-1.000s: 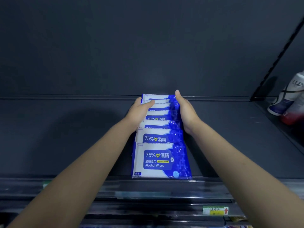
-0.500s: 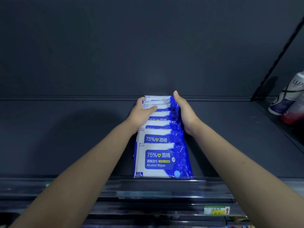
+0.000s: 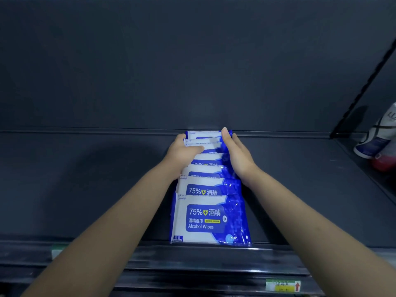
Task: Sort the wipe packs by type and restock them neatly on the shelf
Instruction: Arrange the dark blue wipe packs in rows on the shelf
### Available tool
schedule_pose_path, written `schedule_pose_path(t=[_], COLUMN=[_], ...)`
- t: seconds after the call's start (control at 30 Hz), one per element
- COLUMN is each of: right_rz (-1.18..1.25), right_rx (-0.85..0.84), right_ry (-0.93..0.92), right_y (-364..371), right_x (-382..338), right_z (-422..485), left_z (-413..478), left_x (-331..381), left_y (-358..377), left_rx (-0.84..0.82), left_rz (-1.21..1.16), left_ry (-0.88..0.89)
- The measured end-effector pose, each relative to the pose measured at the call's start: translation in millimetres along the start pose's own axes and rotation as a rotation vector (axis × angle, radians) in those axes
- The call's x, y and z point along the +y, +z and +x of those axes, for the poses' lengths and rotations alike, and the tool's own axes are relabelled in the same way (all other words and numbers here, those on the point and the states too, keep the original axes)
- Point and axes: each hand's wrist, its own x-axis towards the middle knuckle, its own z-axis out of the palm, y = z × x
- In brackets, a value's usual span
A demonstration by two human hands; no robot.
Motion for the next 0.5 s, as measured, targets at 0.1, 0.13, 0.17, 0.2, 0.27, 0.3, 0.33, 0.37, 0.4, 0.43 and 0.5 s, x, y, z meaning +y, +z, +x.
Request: schedule_pose_path(t=[0.1, 0.13, 0.17, 0.2, 0.27, 0.3, 0.33, 0.37, 0.4, 0.43, 0.5], right_rz=[-0.031, -0.044, -0.054, -0.054, -0.086, -0.144, -0.221, -0.308, -0.412, -0.543, -0.777], right_rx=[0.01, 0.01, 0.016, 0.025, 0.037, 0.054, 0.08, 0.107, 0.139, 0.179, 0.284], right_ry=[-0.02, -0.029, -0.039, -0.043, -0.086, -0.129, -0.17, -0.215, -0.26, -0.28, -0.327], right_y=[0.2, 0.1, -0.6, -2.2, -7.4, -10.8, -14.2, -17.0, -20.0, -21.9, -23.8], right_x=[-0.1, -0.7, -1.1, -1.8, -2.1, -3.0, -4.5, -5.8, -5.5, -6.1, -7.1], right_z=[1.1, 0.4, -0.6, -3.4, -12.9, -20.1, -29.5, -39.7, -50.4, -62.4, -89.0], left_z=[-3.6, -5.4, -7.9, -10.6, -21.7, -28.1, -36.1, -45.9, -53.6, -62.0, -81.5], left_x=[-2.7, -3.0, -2.4, -2.2, -3.8, -5.3, -5.6, -4.7, -4.3, -3.2, -0.4], left_y=[-0.4, -1.0, -2.1, -3.4, -7.2, -9.9, -12.1, -14.3, -16.2, -17.4, -18.0], left_rx=[-0.015, -0.017, -0.018, -0.02, -0.01, 0.014, 0.044, 0.065, 0.066, 0.044, -0.014], left_rz=[0.011, 0.038, 0.087, 0.166, 0.402, 0.552, 0.703, 0.832, 0.942, 1.038, 1.171], left_ry=[0.044, 0.078, 0.12, 0.172, 0.304, 0.387, 0.473, 0.55, 0.605, 0.64, 0.688])
